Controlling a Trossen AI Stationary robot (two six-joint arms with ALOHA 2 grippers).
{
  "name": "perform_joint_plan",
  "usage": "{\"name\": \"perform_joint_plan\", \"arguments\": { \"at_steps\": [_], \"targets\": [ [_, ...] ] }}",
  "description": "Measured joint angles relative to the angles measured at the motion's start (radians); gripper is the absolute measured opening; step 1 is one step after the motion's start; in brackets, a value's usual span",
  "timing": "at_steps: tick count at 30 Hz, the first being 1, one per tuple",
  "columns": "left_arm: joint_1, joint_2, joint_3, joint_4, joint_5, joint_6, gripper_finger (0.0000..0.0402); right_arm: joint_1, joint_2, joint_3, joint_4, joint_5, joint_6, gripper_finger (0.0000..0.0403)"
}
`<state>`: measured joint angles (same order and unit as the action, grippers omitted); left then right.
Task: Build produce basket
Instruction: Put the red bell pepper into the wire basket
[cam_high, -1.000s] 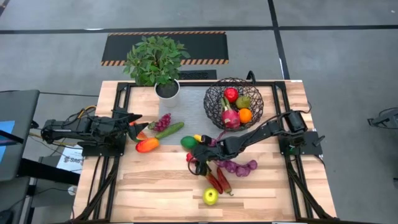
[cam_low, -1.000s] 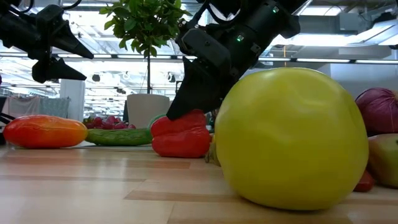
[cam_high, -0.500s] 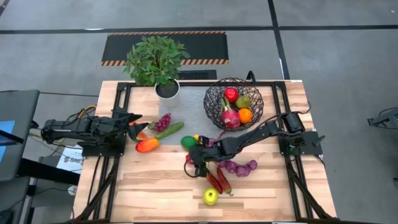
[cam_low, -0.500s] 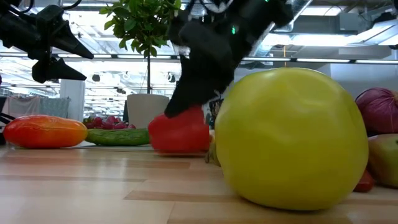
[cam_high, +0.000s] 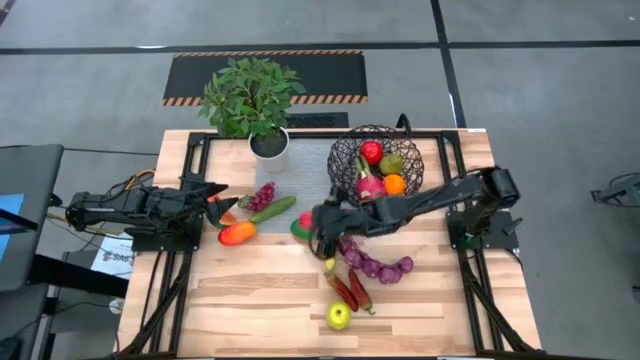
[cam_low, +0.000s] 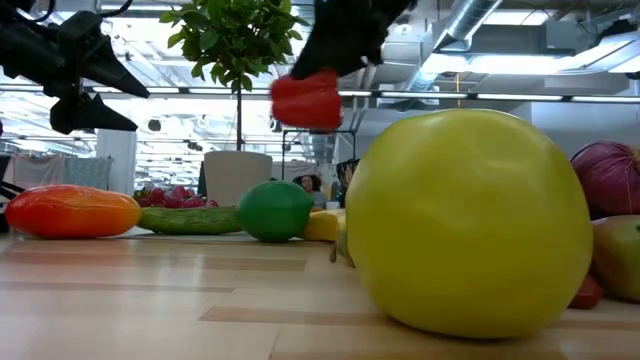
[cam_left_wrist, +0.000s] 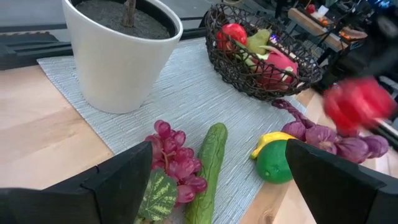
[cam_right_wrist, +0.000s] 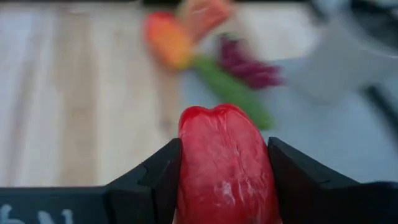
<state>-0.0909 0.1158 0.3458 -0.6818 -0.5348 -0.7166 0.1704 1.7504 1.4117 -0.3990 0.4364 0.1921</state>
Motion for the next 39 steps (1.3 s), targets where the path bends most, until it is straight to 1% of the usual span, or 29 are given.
{"name": "perform_joint_plan", "arguments": {
  "at_steps": [3, 6, 9, 11, 14, 20, 23, 28, 31, 36, 39],
  "targets": [
    [0.000, 0.001, 0.000, -0.001, -0.001, 0.000, 0.0355, -0.039, -0.058, 0.001, -0.070, 0.127, 0.047, 0.0216],
    [0.000, 0.001, 0.000, 0.000, -0.004, 0.000, 0.0355, -0.087, -0.102, 0.000, -0.162, 0.237, 0.133, 0.0221],
    [0.000, 0.001, 0.000, 0.000, -0.007, 0.000, 0.0355, -0.145, -0.121, 0.001, -0.247, 0.302, 0.260, 0.0221],
    [0.000, 0.001, 0.000, -0.001, -0.009, 0.001, 0.0355, -0.185, -0.121, 0.001, -0.290, 0.326, 0.343, 0.0220],
    [0.000, 0.001, 0.000, -0.001, -0.015, 0.001, 0.0355, -0.247, -0.100, 0.001, -0.342, 0.330, 0.425, 0.0220],
    [0.000, 0.001, 0.000, -0.001, -0.020, 0.000, 0.0355, -0.329, 0.013, 0.001, -0.351, 0.316, 0.503, 0.0229],
    [0.000, 0.001, 0.000, -0.001, -0.020, 0.000, 0.0355, -0.356, 0.071, 0.001, -0.346, 0.269, 0.531, 0.0229],
    [0.000, 0.001, 0.000, -0.001, -0.021, -0.001, 0.0355, -0.384, 0.135, 0.001, -0.346, 0.226, 0.583, 0.0233],
    [0.000, 0.001, 0.000, -0.001, -0.021, -0.001, 0.0355, -0.385, 0.155, 0.001, -0.350, 0.209, 0.595, 0.0240],
    [0.000, 0.001, -0.001, -0.001, -0.021, -0.006, 0.0355, -0.389, 0.154, 0.001, -0.347, 0.183, 0.595, 0.0258],
    [0.000, 0.001, -0.001, -0.001, -0.021, -0.006, 0.0355, -0.390, 0.145, 0.001, -0.346, 0.173, 0.568, 0.0273]
  ]
}}
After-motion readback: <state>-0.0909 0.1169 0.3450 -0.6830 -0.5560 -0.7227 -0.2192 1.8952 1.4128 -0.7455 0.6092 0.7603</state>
